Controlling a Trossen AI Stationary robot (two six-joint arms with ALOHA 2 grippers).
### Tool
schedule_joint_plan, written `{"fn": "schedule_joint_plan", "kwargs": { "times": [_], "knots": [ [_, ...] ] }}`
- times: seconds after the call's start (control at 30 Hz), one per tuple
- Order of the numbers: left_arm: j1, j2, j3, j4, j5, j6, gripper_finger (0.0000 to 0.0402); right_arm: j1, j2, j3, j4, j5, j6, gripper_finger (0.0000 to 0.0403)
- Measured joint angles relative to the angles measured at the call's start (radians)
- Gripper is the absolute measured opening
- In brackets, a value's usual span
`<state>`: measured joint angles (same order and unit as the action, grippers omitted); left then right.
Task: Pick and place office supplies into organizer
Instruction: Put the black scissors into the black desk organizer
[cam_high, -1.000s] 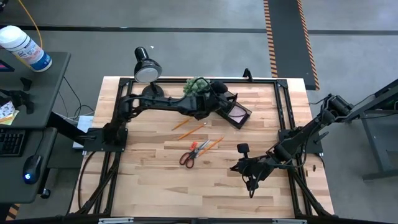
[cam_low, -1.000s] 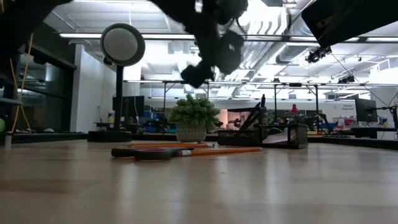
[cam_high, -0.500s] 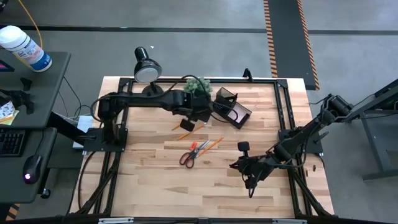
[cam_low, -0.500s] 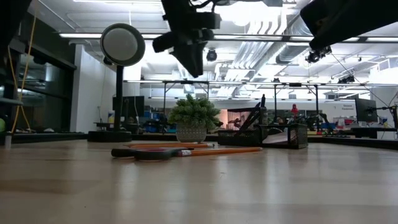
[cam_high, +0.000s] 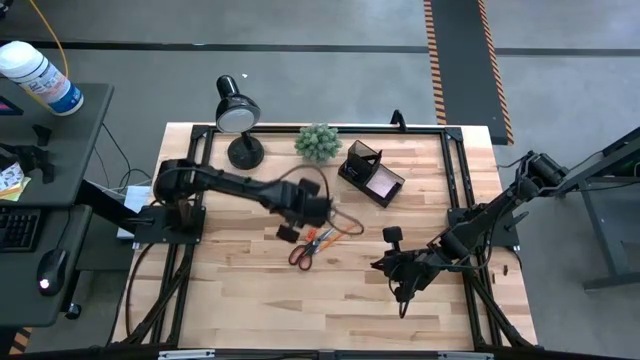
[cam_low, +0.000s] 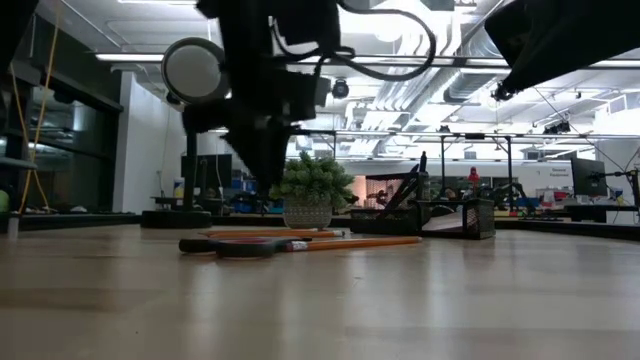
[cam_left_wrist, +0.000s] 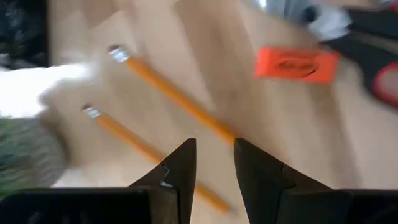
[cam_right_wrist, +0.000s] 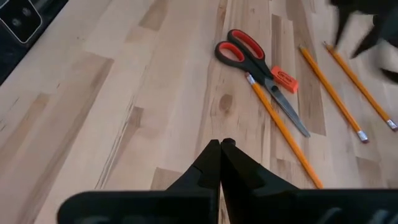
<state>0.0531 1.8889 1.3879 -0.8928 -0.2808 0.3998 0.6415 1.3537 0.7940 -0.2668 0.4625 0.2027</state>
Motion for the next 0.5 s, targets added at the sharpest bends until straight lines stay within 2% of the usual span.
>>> {"fn": "schedule_joint_plan", "kwargs": {
  "times": [0.13,0.5],
  "knots": [
    [-0.075,-0.006,-0.059,0.079,0.001,-0.081,0.0097,0.0,0.0,0.0,0.0,0.012,-0.018,0.0],
    [-0.249,-0.008,-0.06,0.063,0.049,-0.324,0.0097,-0.012,0.0,0.0,0.001,0.045,-0.028,0.0]
  ]
}}
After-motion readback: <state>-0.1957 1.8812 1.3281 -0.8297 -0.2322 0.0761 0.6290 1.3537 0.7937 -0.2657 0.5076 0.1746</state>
